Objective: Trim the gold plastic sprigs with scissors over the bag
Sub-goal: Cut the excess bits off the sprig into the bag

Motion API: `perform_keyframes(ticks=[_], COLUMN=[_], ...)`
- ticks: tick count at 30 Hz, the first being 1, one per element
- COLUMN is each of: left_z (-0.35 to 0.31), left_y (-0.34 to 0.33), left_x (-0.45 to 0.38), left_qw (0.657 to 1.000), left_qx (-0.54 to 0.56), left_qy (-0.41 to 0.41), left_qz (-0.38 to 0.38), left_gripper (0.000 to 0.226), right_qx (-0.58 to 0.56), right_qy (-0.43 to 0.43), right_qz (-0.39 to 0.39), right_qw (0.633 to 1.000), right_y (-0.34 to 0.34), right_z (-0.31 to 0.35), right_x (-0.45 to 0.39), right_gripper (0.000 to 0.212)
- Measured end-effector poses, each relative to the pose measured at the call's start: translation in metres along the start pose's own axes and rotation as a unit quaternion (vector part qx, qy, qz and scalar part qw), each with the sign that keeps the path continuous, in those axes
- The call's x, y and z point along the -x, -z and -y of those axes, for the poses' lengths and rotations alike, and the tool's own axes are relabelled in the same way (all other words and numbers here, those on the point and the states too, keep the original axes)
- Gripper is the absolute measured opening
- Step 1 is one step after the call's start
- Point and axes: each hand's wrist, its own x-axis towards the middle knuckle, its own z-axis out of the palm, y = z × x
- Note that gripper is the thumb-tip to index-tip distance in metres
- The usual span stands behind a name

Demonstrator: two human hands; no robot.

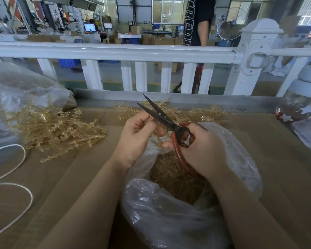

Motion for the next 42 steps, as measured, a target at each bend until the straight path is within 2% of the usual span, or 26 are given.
perform_keyframes(ticks=[8,11,14,17,22,24,28,33,37,42], left_z=[0.003,0.003,0.003,0.004,0.004,0.004,0.005,0.004,0.002,-0.002], left_y=[0.000,0.000,0.000,-0.001,-0.003,0.000,0.005,-0.001,0.002,0.003], left_x=[0.000,0.000,-0.001,-0.001,-0.001,0.000,-0.001,0.006,0.002,0.002], left_qw=[1.000,0.999,0.998,0.998,0.996,0.993,0.982,0.950,0.967,0.966], left_qx=[0.011,0.026,0.048,0.050,0.068,0.098,0.112,0.233,0.164,0.167], left_qy=[0.003,0.009,0.030,0.044,0.049,0.071,0.152,0.177,0.174,0.171], left_qz=[-0.005,-0.022,-0.032,-0.019,0.006,0.015,0.020,0.106,0.089,0.098], left_gripper=[0.017,0.017,0.015,0.013,0.009,0.016,0.050,0.023,0.024,0.017], right_qx=[0.008,-0.047,-0.158,-0.227,-0.289,-0.298,-0.407,-0.424,-0.420,-0.427], right_qy=[-0.002,-0.032,-0.099,-0.128,-0.167,-0.176,-0.187,-0.199,-0.196,-0.204], right_qz=[0.009,0.026,0.040,0.051,0.080,0.086,0.067,0.050,0.041,0.035], right_qw=[1.000,0.998,0.982,0.964,0.939,0.934,0.892,0.882,0.885,0.880], right_y=[-0.002,-0.003,-0.001,0.001,0.002,0.003,0.011,0.014,0.015,0.012], right_z=[-0.005,-0.005,-0.001,0.001,0.004,0.005,0.005,0.002,0.002,0.003], right_x=[-0.001,-0.001,-0.002,-0.005,-0.007,-0.008,-0.008,-0.009,-0.008,-0.009], right_gripper=[0.071,0.072,0.044,0.015,0.014,0.007,0.011,0.020,0.025,0.028])
